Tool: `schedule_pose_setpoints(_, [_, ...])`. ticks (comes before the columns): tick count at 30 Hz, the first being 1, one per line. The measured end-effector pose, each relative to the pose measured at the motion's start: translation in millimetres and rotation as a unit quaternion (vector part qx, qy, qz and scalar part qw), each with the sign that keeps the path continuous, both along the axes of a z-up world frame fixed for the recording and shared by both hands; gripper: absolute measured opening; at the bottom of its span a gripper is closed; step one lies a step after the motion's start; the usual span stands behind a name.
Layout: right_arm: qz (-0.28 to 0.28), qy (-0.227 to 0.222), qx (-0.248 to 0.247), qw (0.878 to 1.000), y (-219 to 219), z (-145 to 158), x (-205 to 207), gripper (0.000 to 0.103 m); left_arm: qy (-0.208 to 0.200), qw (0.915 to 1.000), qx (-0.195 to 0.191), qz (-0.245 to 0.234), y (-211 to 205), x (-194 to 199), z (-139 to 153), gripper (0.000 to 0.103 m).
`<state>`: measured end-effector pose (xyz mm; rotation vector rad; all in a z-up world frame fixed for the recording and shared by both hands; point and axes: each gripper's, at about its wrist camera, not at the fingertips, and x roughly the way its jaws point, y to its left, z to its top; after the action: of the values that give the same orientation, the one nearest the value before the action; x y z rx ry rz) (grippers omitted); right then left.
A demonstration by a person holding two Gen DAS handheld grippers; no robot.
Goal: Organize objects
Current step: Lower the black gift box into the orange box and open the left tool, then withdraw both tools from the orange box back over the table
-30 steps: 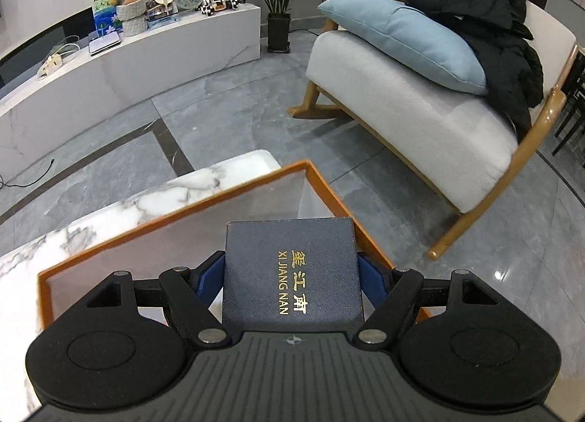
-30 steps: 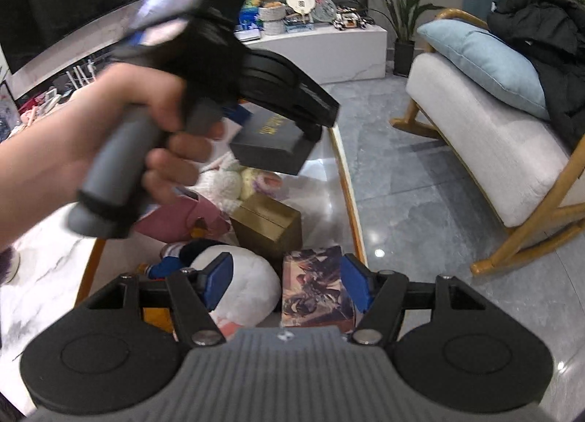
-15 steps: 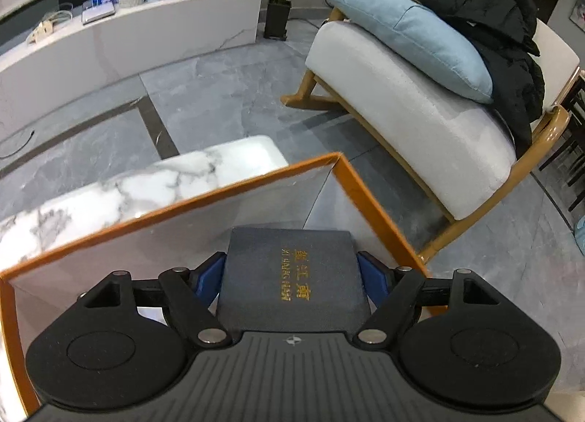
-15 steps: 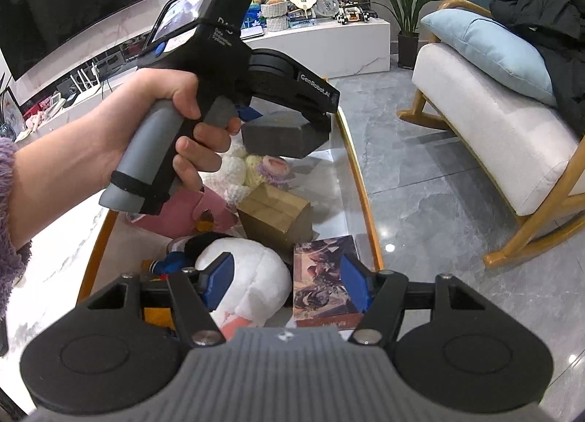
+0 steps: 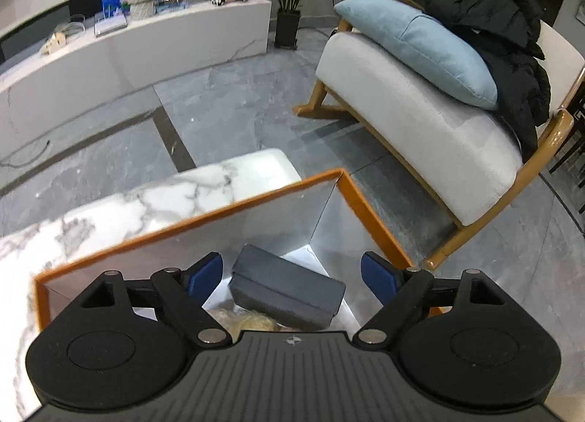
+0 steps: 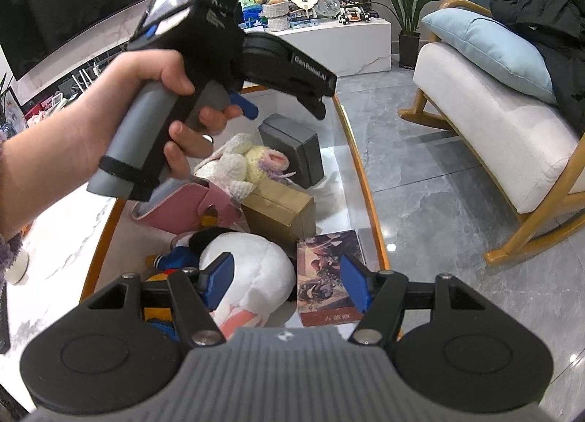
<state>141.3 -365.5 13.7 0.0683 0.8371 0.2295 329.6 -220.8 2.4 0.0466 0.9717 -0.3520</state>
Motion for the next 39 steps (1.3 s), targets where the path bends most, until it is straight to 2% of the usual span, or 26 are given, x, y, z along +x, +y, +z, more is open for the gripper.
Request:
schedule_pose_setpoints(7, [-0.002,-0.005,0.003,1.000,3,8,-5,0.067,-0.040,0.9990,0.005,-0.018,7,-29,29,0.098])
schedule_pose_setpoints(14, [0.015,-0.014,0.008,1.000,20,23,-17,0.067,-0.090,0.9956,0.007,-0.026,37,-83,75,0.098])
schedule_pose_setpoints(18, [0.028,-0.022,0.020,0.999,36,34,-26,0.067,-0.106,0.9938,0.032,-0.007,68,-122,93,0.098])
schedule_pose_setpoints(20, [0.035,-0.031,0.034,0.998,46,40,-31,0.067,-0.127,0.9905,0.052,0.010,86,-145,96,0.098])
schedule_pose_setpoints(24, [0.039,-0.049,0.053,0.997,72,50,-43,0.068,-0.156,0.9831,0.085,0.044,123,-188,90,0.098])
schedule_pose_setpoints(30, [0.041,-0.065,0.058,0.995,105,54,-56,0.072,-0.185,0.9758,0.078,0.087,183,-230,66,0.098])
schedule_pose_setpoints(36, [0.055,-0.071,0.079,0.993,132,43,-68,0.072,-0.150,0.9763,0.036,0.151,235,-245,24,0.098])
schedule_pose_setpoints(39, [0.062,-0.084,0.095,0.990,150,34,-79,0.072,-0.135,0.9757,0.038,0.168,255,-248,10,0.098])
